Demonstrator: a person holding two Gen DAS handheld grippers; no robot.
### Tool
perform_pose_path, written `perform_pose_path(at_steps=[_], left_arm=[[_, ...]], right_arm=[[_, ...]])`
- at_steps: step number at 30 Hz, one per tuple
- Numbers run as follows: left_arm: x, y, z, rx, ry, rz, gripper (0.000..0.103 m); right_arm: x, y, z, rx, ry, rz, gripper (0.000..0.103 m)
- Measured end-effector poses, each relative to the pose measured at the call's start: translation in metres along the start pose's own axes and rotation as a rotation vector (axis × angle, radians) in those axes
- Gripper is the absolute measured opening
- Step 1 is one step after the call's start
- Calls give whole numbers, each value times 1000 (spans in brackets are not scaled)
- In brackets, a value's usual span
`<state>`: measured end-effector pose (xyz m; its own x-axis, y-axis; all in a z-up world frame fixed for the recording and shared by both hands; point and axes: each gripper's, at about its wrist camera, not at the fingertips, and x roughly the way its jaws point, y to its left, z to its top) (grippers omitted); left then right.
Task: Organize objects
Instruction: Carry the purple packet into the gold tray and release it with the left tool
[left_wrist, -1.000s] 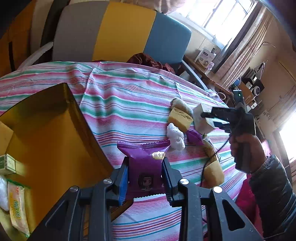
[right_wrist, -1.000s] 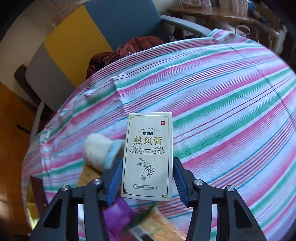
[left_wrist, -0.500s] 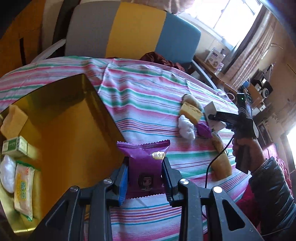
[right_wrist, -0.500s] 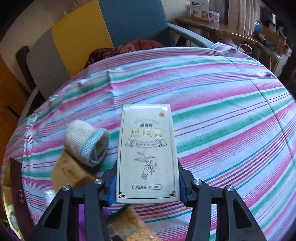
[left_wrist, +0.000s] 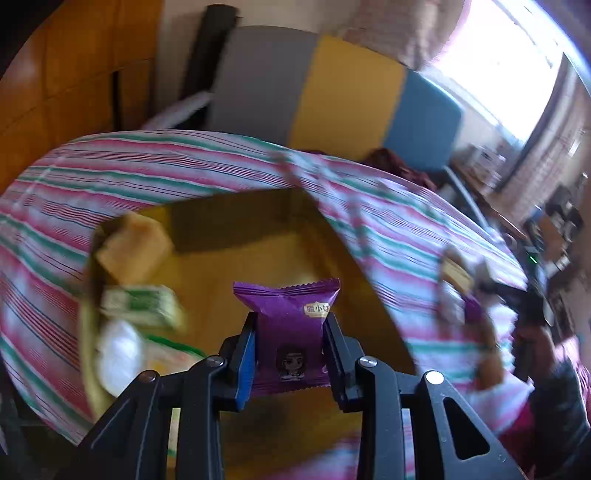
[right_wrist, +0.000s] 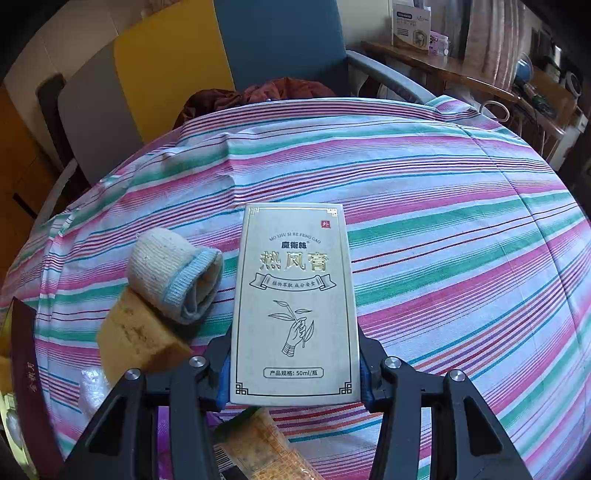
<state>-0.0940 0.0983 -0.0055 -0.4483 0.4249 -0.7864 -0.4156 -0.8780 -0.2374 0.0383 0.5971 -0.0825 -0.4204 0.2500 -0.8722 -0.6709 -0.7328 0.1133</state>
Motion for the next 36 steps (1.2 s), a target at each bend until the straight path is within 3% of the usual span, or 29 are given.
perform_pose_path(at_steps=[7,13,18,24,29,36], left_arm=[[56,49,43,-51,78,69,32],[109,71,62,-84,155,129,33],[133,93,72,-112,175,223,33],[134,94,74,-109,173,231,43],[123,89,72,-106,148,209,60],[85,74,65,-66,58,234,62]], right_arm=[[-1,4,-2,-26,0,-15,51],[1,2,-3,-27,3,-26,51],[3,3,-2,-37,3,-30,51],[3,3,-2,-42,2,-30,51],[2,3,-2,-40,0,-29,51],[2,0,-2,-35,-8,-31,51]])
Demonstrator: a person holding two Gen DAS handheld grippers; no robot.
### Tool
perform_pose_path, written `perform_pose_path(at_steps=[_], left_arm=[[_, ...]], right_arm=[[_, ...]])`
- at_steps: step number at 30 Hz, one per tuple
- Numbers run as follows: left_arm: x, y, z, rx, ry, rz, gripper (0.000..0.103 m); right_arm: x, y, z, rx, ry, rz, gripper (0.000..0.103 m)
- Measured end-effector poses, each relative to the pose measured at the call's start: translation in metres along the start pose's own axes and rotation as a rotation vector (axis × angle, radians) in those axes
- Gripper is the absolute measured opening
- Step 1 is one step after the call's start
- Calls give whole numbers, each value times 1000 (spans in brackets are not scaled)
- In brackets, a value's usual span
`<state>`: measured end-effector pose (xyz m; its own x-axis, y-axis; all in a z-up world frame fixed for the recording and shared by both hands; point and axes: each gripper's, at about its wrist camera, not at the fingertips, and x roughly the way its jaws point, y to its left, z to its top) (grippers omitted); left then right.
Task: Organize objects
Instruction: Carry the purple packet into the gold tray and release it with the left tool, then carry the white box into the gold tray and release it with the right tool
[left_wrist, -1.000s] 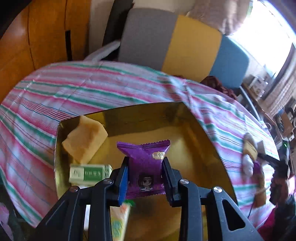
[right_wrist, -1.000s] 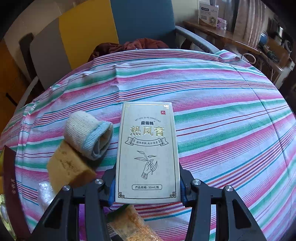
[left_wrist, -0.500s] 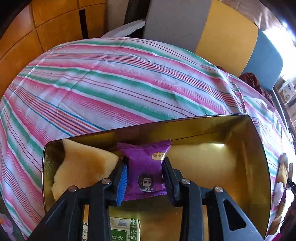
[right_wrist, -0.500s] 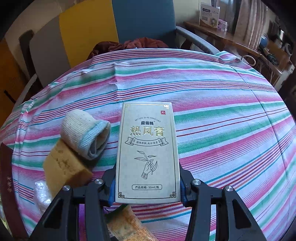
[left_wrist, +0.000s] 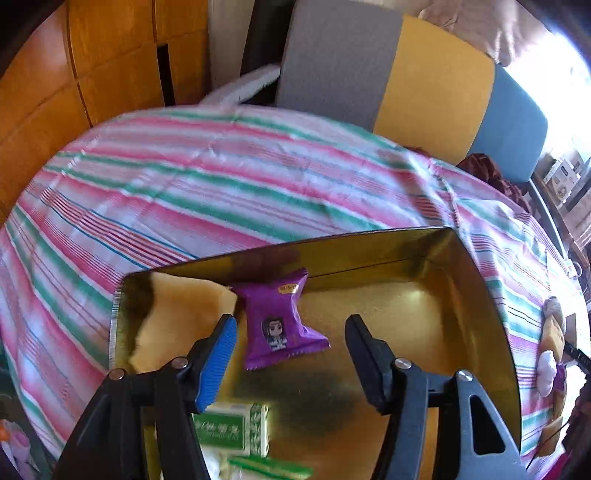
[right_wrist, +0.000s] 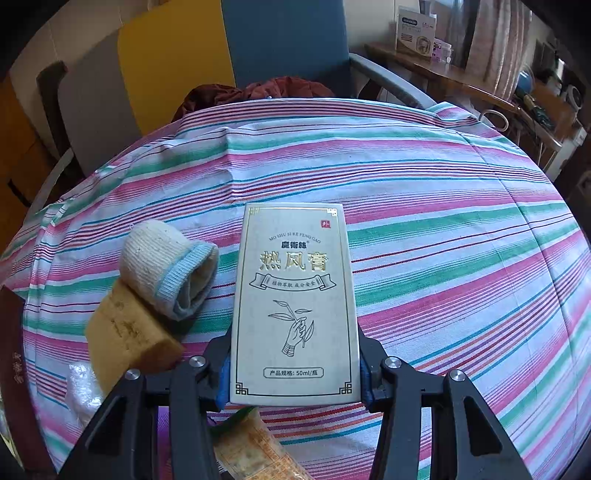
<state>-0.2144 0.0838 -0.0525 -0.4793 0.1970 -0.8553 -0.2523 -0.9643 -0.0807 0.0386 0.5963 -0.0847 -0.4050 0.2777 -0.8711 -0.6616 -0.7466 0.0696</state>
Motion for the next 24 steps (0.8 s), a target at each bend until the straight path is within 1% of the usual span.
perform_pose_path(at_steps=[4,6,9,13,18,21,24], left_arm=[[-38,-10,-14,32,-96,16,62],[-60,-18,-26,46,-145,2,62],[-87,-30,-42,68,-203,3,62],[-117,-42,-62,88,-266,0,62],[-135,-45,-80,94,-281,-19,61],[-136,-43,-87,95,-270,-34,62],[-136,-39,-94,87,-260,-52,62]], right_arm=[[-1,-2,2,2,-9,2,51],[-2,-2,2,2,-12,1,51],[-2,-2,2,3,-18,-1,51],[-10,-6,5,24,-52,3,51],[-28,-10,9,68,-100,34,51],[-44,2,11,40,-131,37,51],[-63,24,8,-8,-157,67,51]])
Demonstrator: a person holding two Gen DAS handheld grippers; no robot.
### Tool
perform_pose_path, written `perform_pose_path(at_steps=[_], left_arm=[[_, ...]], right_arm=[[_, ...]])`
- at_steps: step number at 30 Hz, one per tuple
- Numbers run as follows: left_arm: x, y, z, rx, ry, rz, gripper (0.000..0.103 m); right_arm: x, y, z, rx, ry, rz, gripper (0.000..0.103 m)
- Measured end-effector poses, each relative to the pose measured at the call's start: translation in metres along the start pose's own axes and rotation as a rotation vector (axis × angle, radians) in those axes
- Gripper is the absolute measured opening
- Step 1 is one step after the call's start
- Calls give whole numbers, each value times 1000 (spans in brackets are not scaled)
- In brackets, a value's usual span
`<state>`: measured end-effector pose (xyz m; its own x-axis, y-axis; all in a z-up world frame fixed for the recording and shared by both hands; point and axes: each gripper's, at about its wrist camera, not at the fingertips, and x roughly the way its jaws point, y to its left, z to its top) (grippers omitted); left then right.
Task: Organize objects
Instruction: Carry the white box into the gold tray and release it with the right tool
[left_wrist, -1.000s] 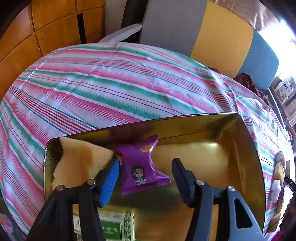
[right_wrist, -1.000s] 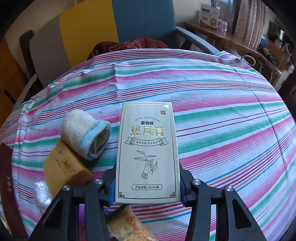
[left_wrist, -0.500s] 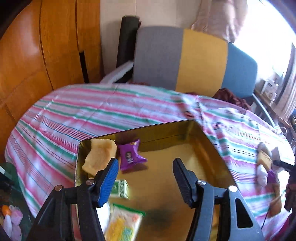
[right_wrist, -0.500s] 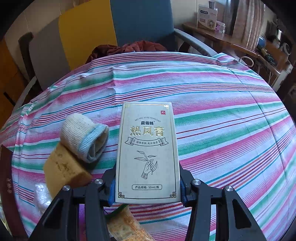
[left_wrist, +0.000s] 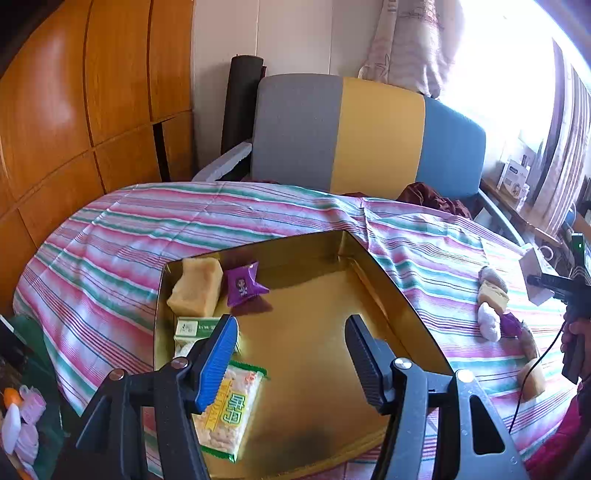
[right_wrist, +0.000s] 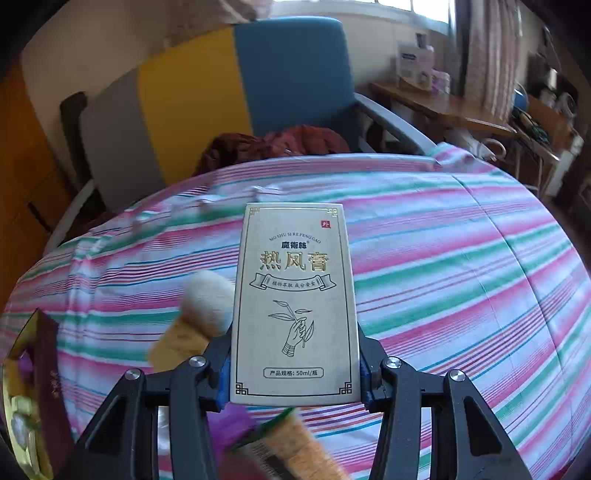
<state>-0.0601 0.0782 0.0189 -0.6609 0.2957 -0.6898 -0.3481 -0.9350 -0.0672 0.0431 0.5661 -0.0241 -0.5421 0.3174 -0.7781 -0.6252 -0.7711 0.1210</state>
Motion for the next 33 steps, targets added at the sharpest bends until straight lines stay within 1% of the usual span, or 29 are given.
perform_pose_path(at_steps=[4,8,11,16,20,22,24,26,28,29,31,33], left_arm=[[1,3,-8,-10,15,-9,62],[1,8,-16,-17,29,-14,62],[0,14,-22,-27,38,-14,62],[-2,35,-29,-74,51,1,62],[-7,66,-35,-142,60,30,61],[-10,83,-40,-173,60,43,61],[-12,97,-45,-202,62,53,61],[-11,106,-48,-223,69,61,61],[-8,114,-52,-249,80,62,61],[-6,117,-53,-258,85,60,61],[-2,121,-56,-269,93,58,61],[0,123,-57,-275,99,53,61]], right_arm=[[-22,41,0,-71,-18,76,51],[-45,99,-4,-161,-36,175,51],[-61,148,-11,-232,-36,267,51],[-78,237,-36,-370,10,412,51],[-73,302,-64,-476,93,494,51],[-63,333,-81,-529,151,501,51],[-46,361,-99,-578,218,482,51],[-24,385,-114,-589,281,468,51],[-6,406,-124,-587,327,451,51],[2,417,-129,-594,345,443,51],[13,433,-138,-598,354,432,51],[21,444,-143,-571,387,466,52]])
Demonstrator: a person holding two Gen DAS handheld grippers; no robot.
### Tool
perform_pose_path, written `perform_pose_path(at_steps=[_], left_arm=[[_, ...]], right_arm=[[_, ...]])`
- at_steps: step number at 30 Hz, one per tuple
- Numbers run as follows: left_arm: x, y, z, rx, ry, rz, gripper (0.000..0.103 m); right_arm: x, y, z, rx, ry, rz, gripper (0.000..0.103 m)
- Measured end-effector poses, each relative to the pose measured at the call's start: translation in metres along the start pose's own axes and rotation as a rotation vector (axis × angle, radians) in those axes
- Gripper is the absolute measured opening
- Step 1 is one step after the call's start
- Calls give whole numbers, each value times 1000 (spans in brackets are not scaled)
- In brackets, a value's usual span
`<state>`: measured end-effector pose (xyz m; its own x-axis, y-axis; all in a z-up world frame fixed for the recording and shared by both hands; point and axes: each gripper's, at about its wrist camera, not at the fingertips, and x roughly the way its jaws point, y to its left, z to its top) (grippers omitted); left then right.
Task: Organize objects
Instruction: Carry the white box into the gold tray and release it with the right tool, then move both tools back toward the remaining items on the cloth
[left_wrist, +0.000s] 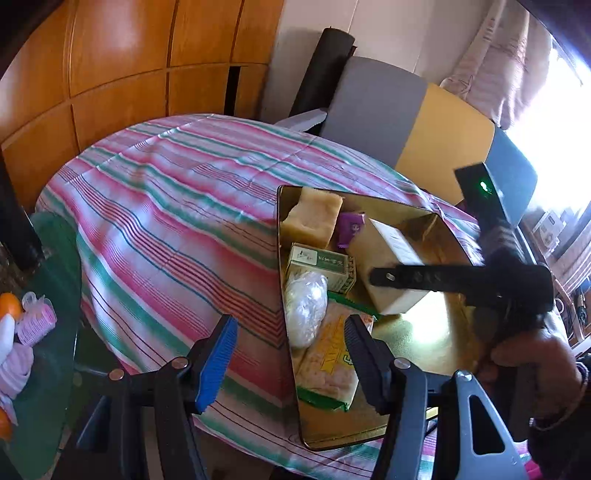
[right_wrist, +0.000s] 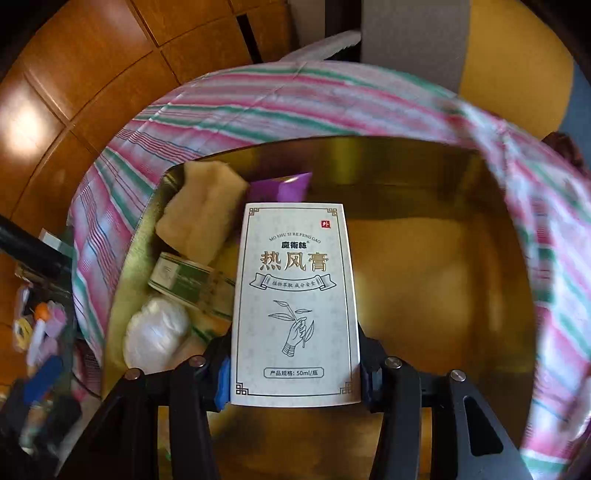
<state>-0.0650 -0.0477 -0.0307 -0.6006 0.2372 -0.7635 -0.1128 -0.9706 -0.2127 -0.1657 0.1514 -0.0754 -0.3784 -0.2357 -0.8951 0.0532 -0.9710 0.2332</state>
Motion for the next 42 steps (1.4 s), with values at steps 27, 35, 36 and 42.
perform_pose_path(at_steps=[27,35,36,42], left_arm=[[-17,-45,-6,129,-39,-7,61],[-24,-74,-10,201,-49,-41,61],[-24,-79,-11,210,-48,-44,61],[-23,-105,-15,272,-39,-74,61]], right_arm=[[-107,-59,-76,59,-218,17,79],[-143,-85,-111,19,-294,-129,83],[-149,-91,-115,20,-302,-148,84],[-181,-136,-136,78,-334,-234,85]])
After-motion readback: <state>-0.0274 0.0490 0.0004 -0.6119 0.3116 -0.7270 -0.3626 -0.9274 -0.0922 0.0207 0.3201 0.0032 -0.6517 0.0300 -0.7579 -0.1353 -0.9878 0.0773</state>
